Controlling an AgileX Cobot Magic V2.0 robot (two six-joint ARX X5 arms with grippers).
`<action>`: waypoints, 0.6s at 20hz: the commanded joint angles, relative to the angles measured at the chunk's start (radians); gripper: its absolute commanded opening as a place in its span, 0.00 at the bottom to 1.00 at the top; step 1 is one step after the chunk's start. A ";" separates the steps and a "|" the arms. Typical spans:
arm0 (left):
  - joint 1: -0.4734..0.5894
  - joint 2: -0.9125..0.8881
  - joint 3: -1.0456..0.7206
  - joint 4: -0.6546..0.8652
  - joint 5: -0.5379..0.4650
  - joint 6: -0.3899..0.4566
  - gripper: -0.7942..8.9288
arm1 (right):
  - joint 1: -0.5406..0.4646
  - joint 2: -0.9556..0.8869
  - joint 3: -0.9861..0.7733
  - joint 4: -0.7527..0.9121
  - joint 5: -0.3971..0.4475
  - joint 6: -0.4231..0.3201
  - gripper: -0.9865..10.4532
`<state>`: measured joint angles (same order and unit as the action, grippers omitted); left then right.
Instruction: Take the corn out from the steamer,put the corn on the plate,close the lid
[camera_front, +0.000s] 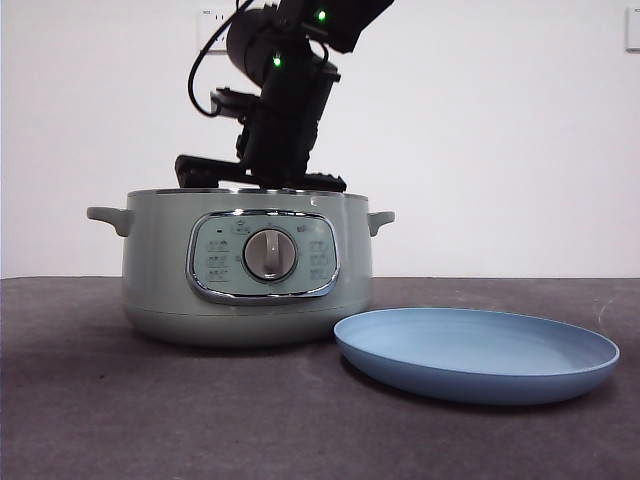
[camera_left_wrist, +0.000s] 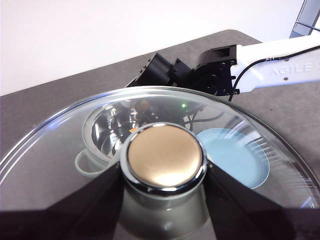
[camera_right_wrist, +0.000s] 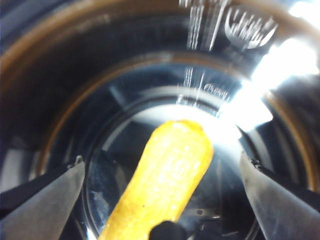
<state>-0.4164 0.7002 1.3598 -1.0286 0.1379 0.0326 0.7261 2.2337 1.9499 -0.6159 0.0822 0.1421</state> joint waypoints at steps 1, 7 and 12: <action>-0.003 -0.010 0.018 0.047 0.005 -0.005 0.07 | 0.002 0.013 -0.003 0.004 0.006 0.001 0.63; -0.003 -0.010 0.018 0.038 0.024 -0.005 0.07 | 0.002 0.056 -0.003 -0.013 0.003 0.026 0.60; -0.003 -0.010 0.018 0.036 0.023 -0.005 0.07 | 0.003 0.063 -0.003 -0.011 -0.026 0.019 0.06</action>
<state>-0.4164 0.7002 1.3598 -1.0397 0.1528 0.0326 0.7254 2.2791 1.9503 -0.6285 0.0551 0.1608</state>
